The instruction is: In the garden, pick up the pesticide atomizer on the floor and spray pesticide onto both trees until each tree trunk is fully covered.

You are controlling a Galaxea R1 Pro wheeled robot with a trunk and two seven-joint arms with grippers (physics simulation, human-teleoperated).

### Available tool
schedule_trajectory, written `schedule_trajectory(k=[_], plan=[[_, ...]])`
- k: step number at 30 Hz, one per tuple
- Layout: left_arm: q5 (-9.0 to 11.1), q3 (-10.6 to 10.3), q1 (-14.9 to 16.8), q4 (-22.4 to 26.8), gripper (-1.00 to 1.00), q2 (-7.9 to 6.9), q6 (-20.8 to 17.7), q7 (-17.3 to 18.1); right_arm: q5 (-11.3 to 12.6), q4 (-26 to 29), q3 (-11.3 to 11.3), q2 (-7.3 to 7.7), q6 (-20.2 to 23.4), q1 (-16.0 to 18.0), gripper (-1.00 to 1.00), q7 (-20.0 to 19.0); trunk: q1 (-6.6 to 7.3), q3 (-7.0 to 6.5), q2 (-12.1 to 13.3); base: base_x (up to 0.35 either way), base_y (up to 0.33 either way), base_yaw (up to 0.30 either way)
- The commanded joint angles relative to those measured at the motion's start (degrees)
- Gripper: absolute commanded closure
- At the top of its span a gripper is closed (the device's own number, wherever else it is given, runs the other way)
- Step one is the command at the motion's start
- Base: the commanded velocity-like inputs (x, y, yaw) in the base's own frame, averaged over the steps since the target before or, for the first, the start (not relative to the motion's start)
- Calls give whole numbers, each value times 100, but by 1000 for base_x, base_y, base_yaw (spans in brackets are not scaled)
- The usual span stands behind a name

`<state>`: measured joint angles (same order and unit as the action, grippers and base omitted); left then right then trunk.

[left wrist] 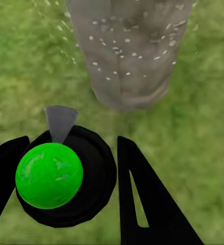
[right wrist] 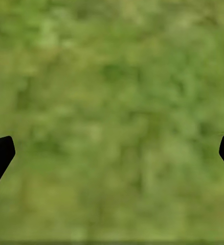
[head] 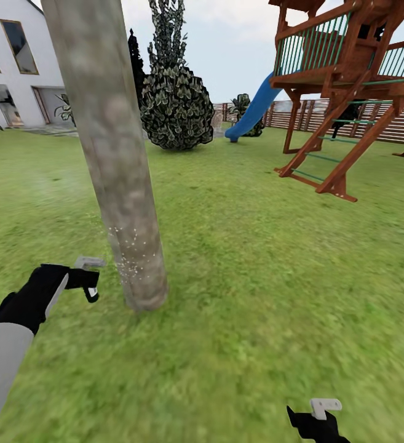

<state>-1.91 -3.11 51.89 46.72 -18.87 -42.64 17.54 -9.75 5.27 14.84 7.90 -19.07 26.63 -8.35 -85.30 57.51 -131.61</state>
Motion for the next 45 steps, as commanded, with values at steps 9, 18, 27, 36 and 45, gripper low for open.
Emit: schedule_trajectory(k=[9, 18, 27, 36, 45], plan=[[67, 4, 656, 101, 100, 58, -120, -18, 0, 0, 2, 1, 0, 0, -100, 0, 0, 0, 0, 0, 0, 0], [10, -472, 619, 37, 100, 208, -114, 714, 1, 0, 2, 1, 0, 0, -100, 0, 0, 0, 0, 0, 0, 0], [1, -272, 428, -548, 100, 153, 367, -64, 2, 0, 2, 1, 0, 0, -100, 0, 0, 0, 0, 0, 0, 0], [94, -231, 384, -2735, 100, 355, 2331, -302, 0, 0, 2, -1, 0, 0, -100, 0, 0, 0, 0, 0, 0, 0], [595, -74, 69, -3211, 100, 1256, 3104, -1460, 4, 0, 2, 1, 0, 0, -100, 0, 0, 0, 0, 0, 0, 0]])
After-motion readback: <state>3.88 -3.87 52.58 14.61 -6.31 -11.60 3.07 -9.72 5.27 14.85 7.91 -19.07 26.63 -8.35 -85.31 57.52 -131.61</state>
